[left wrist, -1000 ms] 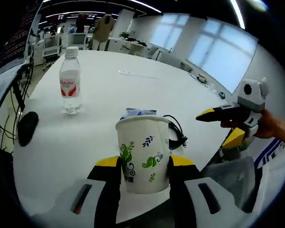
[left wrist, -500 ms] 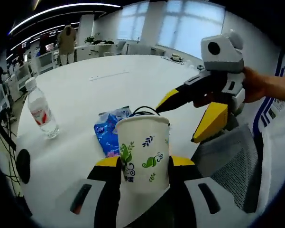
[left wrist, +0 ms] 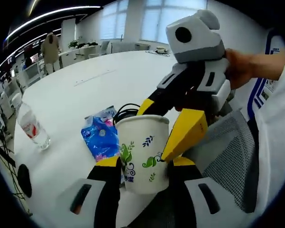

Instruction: Arrange the tabletop items into an orderly group along one side of the table until the central work area is clear of visible clutter.

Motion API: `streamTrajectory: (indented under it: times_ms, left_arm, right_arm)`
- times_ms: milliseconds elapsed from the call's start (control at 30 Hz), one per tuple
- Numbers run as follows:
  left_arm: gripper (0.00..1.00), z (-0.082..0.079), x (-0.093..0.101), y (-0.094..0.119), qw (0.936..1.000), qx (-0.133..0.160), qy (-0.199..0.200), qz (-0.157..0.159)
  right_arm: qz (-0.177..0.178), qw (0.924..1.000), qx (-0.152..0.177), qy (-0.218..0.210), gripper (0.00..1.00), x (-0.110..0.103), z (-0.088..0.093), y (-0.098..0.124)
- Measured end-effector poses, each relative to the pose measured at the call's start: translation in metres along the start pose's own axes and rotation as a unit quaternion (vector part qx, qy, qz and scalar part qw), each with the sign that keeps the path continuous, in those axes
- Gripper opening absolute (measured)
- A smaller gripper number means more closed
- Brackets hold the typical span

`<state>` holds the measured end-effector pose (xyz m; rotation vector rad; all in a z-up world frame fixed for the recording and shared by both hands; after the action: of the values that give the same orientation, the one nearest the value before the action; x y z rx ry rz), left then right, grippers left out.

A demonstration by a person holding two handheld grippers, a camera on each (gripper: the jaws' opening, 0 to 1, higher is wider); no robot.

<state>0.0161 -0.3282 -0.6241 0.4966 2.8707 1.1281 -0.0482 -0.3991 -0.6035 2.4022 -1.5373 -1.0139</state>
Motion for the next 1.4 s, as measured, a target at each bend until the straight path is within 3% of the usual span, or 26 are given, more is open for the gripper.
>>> streamTrajectory:
  times_ms: [367, 867, 1100, 1267, 1400]
  left_arm:
    - [0.39, -0.002, 0.006, -0.003, 0.9996, -0.004, -0.016, 0.022]
    - [0.39, -0.004, 0.007, -0.006, 0.9994, -0.006, -0.016, 0.029]
    - [0.39, -0.001, 0.005, -0.005, 0.9997, 0.002, 0.011, 0.024]
    - [0.38, 0.006, 0.0, -0.003, 0.9981, 0.012, 0.059, 0.014]
    - [0.35, 0.013, -0.003, 0.0, 0.9976, 0.013, 0.068, 0.008]
  right_arm:
    - [-0.019, 0.9998, 0.001, -0.005, 0.05, -0.006, 0.004, -0.003]
    - [-0.006, 0.9991, 0.019, -0.039, 0.02, -0.005, 0.008, 0.003]
    - [0.001, 0.9986, 0.027, -0.046, 0.01, -0.006, 0.009, 0.005]
    - [0.008, 0.9983, 0.031, -0.049, 0.0, -0.004, 0.01, 0.008]
    - [0.014, 0.9975, 0.043, -0.054, 0.0, -0.001, 0.01, 0.012]
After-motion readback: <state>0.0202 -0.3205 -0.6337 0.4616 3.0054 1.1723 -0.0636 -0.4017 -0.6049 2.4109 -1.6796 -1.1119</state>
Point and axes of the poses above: the point that each gripper's makers call its tool centre point, and the gripper's own axes: y roughly backward along the fingers, x roughly to its right, z roughly out of its underside, the point moved 7 cm from there along y, roughly backward along the fingers, and after that the axes turned 2 degrees about -z, right-handed, at the moved point
